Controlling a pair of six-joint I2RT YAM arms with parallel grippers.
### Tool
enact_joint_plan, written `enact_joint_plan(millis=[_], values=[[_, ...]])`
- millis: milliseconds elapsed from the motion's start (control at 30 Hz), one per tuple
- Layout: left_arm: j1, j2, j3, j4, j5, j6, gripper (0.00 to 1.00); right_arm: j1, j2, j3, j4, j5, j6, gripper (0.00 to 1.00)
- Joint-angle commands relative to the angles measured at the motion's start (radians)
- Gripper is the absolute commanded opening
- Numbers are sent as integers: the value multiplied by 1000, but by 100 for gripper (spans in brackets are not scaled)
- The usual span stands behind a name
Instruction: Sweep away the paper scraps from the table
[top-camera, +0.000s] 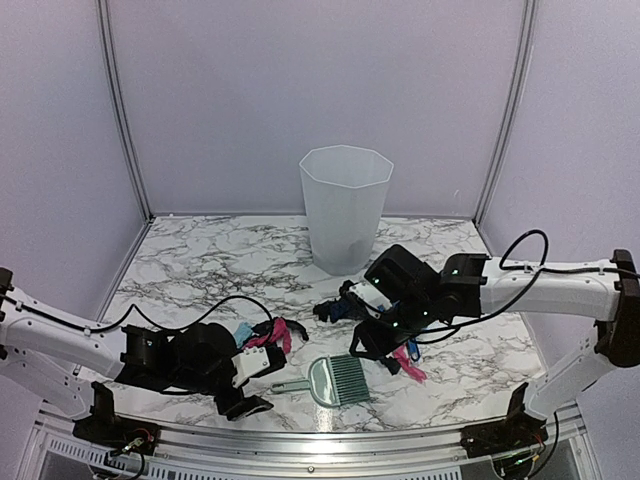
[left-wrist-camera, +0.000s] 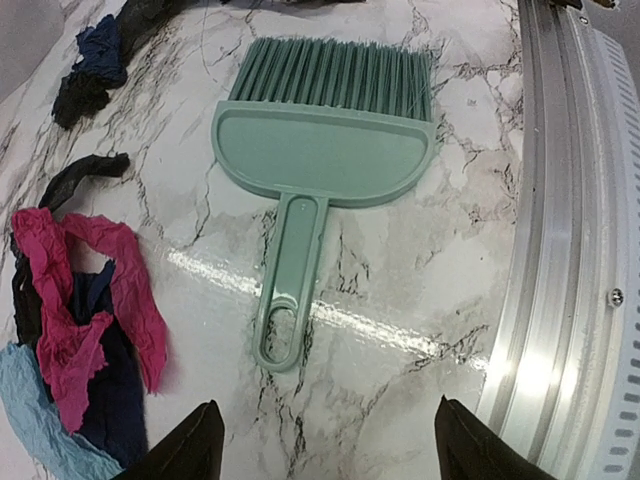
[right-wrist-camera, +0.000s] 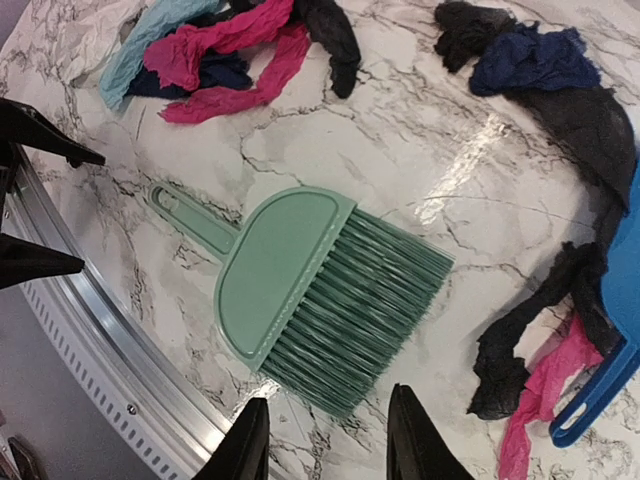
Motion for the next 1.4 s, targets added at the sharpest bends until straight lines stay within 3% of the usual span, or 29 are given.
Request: enact_joint_plan(millis=[0,267,567,967,1367], values=[[-2,60,15,140,-30,135,76,-28,-89,-27,-24,16,-14,32],[62,232,49,207,36,168,72,-30,-197,-68,-22,13,-29,32],[164,297,81,232,163,189,58,-42,-194,-13,-34,60,-11,33],[159,311,75,165,236,234,53,-42,-117,4,-8,64,-1,33],[138,406,86,190,197,240,32,-44,-132,1,-14,80,19,32]])
